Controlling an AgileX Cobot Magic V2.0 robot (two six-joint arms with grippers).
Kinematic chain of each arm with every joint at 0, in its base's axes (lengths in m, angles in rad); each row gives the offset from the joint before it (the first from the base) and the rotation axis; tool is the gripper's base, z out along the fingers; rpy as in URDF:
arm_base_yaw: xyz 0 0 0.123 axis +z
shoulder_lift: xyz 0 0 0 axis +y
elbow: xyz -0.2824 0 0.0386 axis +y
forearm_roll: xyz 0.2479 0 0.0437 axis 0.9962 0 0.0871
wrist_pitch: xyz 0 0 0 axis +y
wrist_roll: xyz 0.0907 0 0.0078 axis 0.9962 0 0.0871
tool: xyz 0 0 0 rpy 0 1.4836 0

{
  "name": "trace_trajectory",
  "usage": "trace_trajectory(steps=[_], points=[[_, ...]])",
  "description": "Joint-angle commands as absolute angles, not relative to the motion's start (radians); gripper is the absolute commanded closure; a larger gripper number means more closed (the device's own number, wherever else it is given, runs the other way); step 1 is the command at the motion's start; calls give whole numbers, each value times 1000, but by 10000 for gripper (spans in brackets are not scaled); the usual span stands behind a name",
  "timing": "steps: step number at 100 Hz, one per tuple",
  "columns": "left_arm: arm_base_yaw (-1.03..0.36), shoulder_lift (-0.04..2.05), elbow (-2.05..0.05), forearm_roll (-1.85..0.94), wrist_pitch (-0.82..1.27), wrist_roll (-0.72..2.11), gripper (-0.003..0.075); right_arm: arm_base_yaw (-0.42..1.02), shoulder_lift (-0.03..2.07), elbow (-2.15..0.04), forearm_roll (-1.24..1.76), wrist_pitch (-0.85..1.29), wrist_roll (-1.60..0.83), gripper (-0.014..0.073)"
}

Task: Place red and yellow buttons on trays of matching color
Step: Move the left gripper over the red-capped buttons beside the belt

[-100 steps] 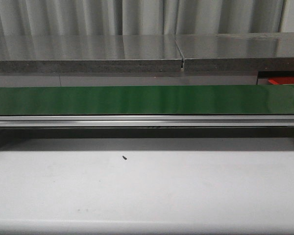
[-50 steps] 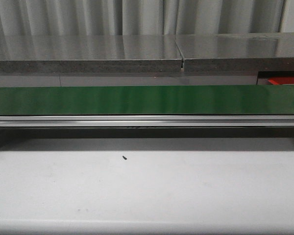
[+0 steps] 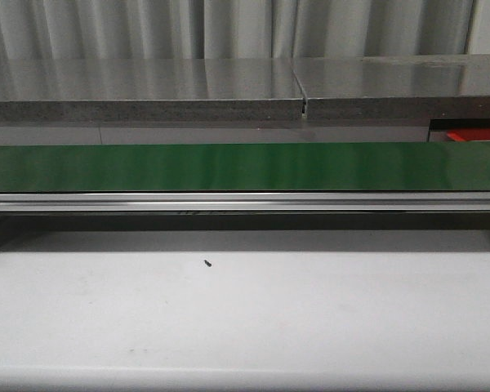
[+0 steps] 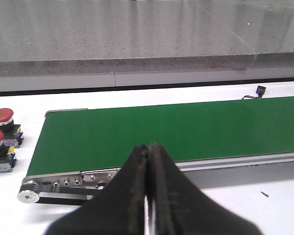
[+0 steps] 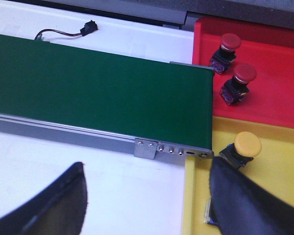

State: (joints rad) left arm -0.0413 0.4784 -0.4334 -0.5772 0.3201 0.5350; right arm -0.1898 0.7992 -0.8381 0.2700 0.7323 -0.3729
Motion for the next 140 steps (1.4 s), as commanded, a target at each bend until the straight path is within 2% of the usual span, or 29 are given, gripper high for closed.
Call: trace_trajectory(steps=[1, 13, 21, 34, 41, 50, 55, 60, 67, 74, 99, 118, 140], points=[[-50, 483, -460, -601, 254, 531, 739, -188, 748, -840, 277, 693, -384, 228], [-50, 483, -460, -601, 254, 531, 739, -188, 726, -837, 277, 705, -384, 517], [-50, 483, -460, -601, 254, 531, 739, -188, 726, -837, 277, 705, -384, 659], [-50, 483, -460, -601, 254, 531, 734, -188, 726, -837, 277, 714, -383, 662], [-50, 483, -460, -601, 256, 531, 697, -188, 726, -837, 277, 716, -383, 662], [-50, 483, -460, -587, 272, 531, 559, -188, 726, -837, 277, 716, -383, 662], [-50, 483, -460, -586, 279, 531, 439, -188, 726, -837, 277, 716, -383, 662], [-50, 483, -460, -586, 284, 528, 283, -188, 726, -837, 277, 716, -383, 662], [-48, 483, -462, -586, 284, 522, 125, -188, 726, -837, 277, 716, -383, 662], [-48, 486, -478, -586, 284, 504, 48, -188, 726, -837, 277, 716, -383, 662], [26, 624, -665, -537, 345, 389, 111, -188, 726, -837, 277, 716, -383, 662], [189, 881, -885, -523, 505, 334, 120, -188, 726, -837, 277, 716, -383, 662], [305, 1180, -1067, -543, 601, 312, 120, -188, 726, -837, 277, 716, -383, 662]])
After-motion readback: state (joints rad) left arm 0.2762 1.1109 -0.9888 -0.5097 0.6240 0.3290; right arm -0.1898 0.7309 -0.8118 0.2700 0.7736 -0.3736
